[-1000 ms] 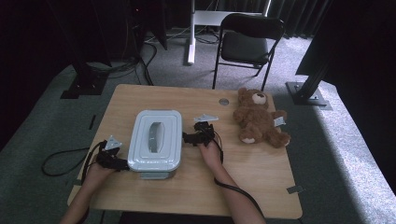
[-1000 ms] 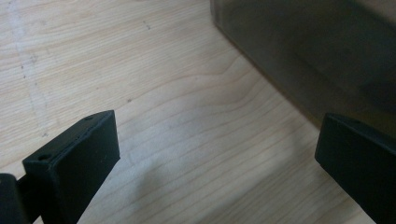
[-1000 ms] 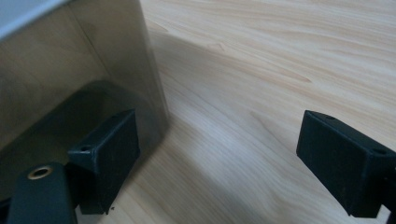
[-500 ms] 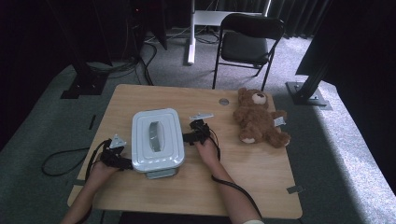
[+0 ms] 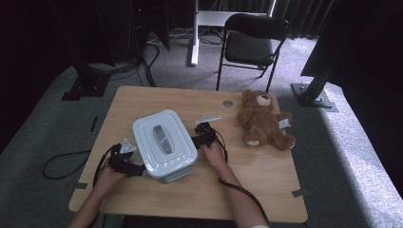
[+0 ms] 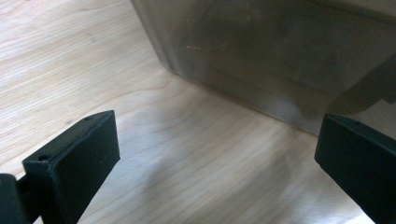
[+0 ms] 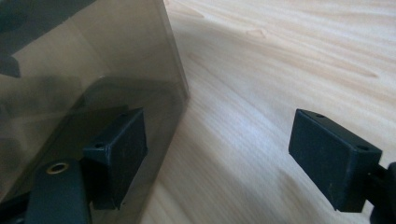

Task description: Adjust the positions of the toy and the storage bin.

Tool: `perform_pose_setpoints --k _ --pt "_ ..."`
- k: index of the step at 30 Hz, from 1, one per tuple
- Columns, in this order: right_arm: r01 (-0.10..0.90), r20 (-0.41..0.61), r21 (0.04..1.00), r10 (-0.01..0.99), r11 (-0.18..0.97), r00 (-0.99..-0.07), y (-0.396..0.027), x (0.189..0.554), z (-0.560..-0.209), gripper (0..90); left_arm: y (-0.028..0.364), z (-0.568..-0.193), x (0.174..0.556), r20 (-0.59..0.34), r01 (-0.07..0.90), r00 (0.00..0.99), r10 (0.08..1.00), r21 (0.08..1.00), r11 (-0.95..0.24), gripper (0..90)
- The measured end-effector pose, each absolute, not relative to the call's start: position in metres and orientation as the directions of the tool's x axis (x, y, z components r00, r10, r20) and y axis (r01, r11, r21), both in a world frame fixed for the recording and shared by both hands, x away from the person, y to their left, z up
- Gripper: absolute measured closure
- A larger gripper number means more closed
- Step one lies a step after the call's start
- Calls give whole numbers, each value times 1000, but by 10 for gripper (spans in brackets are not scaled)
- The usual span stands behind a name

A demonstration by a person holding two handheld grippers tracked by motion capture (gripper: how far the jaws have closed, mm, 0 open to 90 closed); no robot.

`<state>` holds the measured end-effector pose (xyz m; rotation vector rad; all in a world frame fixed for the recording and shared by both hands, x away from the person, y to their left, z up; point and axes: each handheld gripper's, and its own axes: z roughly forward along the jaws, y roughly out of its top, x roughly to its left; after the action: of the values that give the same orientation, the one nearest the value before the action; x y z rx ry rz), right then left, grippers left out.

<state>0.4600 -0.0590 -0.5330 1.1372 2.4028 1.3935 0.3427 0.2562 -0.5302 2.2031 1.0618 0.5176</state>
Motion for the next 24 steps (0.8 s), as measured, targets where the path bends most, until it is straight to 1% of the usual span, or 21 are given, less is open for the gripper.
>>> perform_pose_setpoints --k 8,11,16,24 --pt "532 235 795 659 292 -714 -80 453 -535 186 235 -531 336 69 548 606 792 685 -479 4" --pt "526 216 790 660 314 -719 -88 451 -532 186 225 -531 334 77 542 616 784 681 -492 4" --pt "533 216 782 661 324 -719 -102 450 -531 187 211 -532 332 66 540 620 782 687 -487 4" --pt "531 213 776 651 340 -728 -131 445 -532 187 186 -530 329 65 533 653 755 668 -519 4"
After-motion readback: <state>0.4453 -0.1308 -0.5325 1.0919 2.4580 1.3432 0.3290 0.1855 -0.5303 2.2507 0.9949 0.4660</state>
